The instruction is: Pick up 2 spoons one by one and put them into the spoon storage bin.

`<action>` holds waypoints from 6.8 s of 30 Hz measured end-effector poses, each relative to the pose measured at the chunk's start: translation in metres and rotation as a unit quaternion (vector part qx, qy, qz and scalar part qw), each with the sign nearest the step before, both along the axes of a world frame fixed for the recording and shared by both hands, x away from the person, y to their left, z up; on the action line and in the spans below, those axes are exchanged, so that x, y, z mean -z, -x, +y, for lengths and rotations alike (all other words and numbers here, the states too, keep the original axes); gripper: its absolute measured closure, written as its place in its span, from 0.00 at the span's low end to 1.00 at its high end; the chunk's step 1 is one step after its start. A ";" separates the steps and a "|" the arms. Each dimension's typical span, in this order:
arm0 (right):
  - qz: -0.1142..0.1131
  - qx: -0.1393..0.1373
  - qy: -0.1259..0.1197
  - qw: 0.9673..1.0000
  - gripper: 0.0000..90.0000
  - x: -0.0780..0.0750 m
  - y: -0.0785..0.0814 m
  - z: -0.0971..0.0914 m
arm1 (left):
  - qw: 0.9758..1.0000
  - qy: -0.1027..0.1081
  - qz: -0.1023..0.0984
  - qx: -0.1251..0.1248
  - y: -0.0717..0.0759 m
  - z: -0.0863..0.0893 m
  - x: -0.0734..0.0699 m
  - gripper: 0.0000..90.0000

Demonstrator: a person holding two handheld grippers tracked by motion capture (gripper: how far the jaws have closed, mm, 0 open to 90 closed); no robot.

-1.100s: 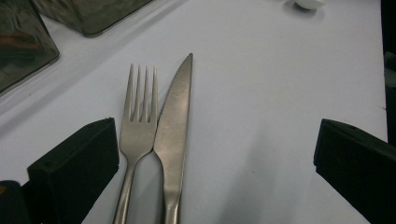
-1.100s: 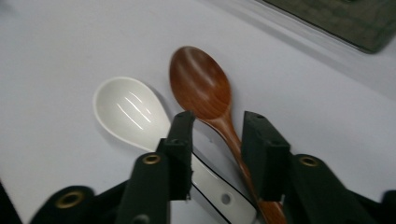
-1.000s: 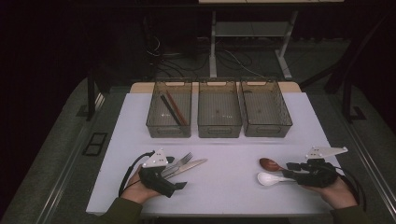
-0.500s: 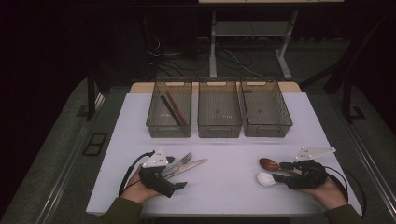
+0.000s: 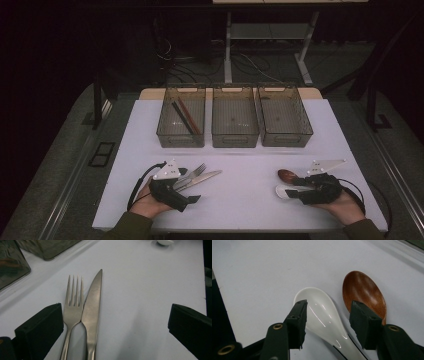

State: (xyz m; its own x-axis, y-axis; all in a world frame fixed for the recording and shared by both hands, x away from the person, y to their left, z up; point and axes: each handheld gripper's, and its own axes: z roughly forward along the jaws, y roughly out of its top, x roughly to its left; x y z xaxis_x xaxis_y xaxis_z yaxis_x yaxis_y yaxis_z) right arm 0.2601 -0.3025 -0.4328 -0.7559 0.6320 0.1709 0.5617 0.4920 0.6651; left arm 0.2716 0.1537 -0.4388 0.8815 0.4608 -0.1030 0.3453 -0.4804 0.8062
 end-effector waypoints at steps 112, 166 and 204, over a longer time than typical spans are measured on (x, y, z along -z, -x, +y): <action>-0.078 -0.016 -0.032 0.996 0.92 -0.040 -0.041 0.045 | 1.000 -0.003 0.005 -0.002 0.000 0.000 0.005 0.00; -0.096 0.070 -0.088 0.989 0.92 -0.079 -0.156 0.115 | 1.000 0.011 0.007 -0.007 0.002 0.000 0.004 0.00; -0.050 0.084 -0.029 0.995 0.71 -0.050 -0.197 0.156 | 1.000 0.011 0.009 0.003 0.003 -0.003 0.005 0.00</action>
State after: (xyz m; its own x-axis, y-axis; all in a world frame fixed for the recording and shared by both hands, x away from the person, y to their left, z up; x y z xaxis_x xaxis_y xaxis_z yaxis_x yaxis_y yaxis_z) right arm 0.4566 -0.1466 -0.3828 -0.6551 0.7424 0.1400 0.5631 0.3563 0.7457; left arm 0.2691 0.1511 -0.4437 0.8825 0.4522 -0.1292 0.3569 -0.4651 0.8101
